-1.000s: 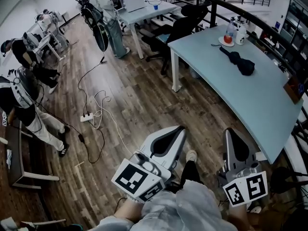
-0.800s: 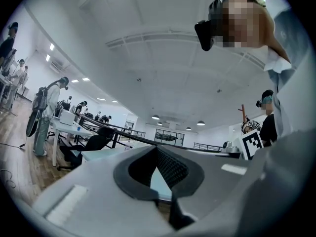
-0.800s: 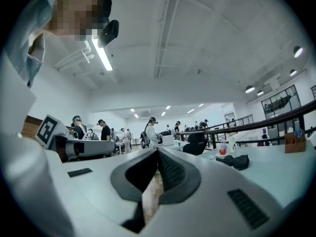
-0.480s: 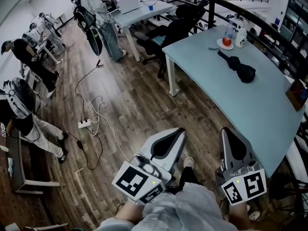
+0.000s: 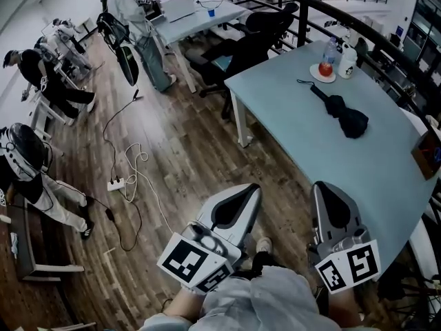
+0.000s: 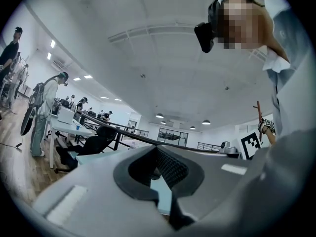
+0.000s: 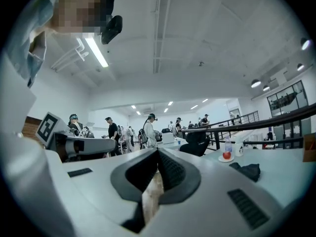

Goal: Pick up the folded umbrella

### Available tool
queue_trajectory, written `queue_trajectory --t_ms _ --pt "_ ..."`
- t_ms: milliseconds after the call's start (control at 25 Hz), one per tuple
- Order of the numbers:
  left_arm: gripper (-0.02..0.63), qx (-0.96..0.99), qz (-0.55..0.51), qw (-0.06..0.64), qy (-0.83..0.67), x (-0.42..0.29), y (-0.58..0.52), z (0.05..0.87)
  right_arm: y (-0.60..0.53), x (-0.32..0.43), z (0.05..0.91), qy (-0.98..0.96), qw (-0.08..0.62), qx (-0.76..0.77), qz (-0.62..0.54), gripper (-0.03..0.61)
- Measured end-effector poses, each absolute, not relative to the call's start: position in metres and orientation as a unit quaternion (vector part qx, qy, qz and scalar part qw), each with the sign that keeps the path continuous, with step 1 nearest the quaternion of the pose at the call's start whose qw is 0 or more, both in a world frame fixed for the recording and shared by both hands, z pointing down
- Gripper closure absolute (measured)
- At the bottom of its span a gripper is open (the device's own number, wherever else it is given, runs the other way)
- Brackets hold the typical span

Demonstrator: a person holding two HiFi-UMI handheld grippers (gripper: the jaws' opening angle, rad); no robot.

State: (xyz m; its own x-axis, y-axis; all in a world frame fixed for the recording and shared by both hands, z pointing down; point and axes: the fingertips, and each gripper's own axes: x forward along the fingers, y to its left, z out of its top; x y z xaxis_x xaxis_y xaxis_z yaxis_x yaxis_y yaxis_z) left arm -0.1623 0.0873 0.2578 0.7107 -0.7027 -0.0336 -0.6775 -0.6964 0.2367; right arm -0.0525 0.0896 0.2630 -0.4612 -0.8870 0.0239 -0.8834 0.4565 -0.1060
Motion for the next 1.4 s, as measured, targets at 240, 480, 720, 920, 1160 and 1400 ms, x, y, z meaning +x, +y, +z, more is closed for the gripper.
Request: queue_trajectory --t_ms 240,480,720,920,1160,1400 --pt "0.609 0.919 -0.059 0.096 -0.379 -0.139 0.045 0.257 0.044 -0.030 0.262 0.857 0.021 -0.513 -0.049 0.580" --pt "0.609 0.916 -0.061 0.090 -0.385 -0.131 0.019 0.257 0.016 -0.017 0.264 0.858 0.021 -0.511 -0.047 0.580" --pt "0.609 0.915 -0.060 0.084 -0.390 -0.127 0.009 0.253 0.009 -0.010 0.262 0.857 0.029 -0.512 -0.045 0.580" --pt "0.609 0.919 -0.063 0.083 -0.380 -0.120 0.000 0.251 0.003 -0.002 0.260 0.851 0.032 -0.523 -0.042 0.580" --pt "0.609 0.928 -0.067 0.085 -0.357 -0.112 -0.017 0.251 -0.008 0.008 0.259 0.837 0.031 -0.545 -0.036 0.580" --pt "0.609 0.943 -0.066 0.086 -0.314 -0.098 -0.052 0.254 -0.027 0.020 0.261 0.811 0.026 -0.584 -0.031 0.580"
